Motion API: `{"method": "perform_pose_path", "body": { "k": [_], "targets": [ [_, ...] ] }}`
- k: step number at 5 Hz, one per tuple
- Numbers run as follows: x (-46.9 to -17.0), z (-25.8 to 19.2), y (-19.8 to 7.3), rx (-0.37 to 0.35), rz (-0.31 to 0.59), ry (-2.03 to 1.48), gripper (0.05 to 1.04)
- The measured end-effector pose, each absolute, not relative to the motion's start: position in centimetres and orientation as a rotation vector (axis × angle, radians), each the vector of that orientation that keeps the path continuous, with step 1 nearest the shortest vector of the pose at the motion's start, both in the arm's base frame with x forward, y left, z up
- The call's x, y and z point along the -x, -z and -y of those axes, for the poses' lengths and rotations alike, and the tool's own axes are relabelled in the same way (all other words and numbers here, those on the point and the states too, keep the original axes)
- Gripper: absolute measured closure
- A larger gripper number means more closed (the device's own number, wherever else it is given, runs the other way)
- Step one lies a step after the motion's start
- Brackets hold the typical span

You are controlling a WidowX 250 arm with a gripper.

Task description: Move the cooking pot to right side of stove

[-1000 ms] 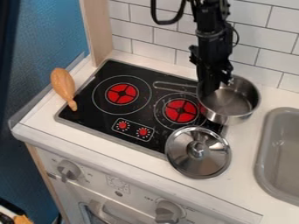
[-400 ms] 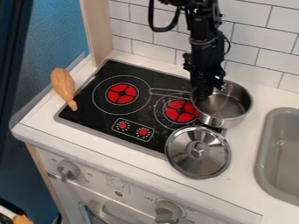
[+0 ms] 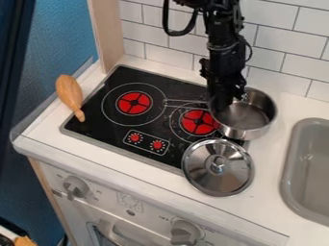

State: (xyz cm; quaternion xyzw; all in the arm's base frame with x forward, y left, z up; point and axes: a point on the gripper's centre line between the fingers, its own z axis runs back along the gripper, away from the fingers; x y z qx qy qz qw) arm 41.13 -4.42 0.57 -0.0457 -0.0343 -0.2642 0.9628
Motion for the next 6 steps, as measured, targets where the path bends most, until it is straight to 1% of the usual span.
{"method": "perform_pose_path", "body": {
  "k": [1,2,3,4,5,6],
  "targets": [
    [-40.7,4.3,-0.8,0.093,0.062,0.518,0.529],
    [-40.6,4.4,-2.4,0.099,0.081,0.511,0.233],
    [-40.7,4.5,-4.1,0.106,0.108,0.528,0.075],
    [-40.8,4.6,-6.1,0.112,0.153,0.537,0.079],
    [-40.6,4.5,-8.1,0.087,0.196,0.523,0.083],
    [-40.6,4.7,-8.3,0.086,0.201,0.523,0.083]
  ]
}}
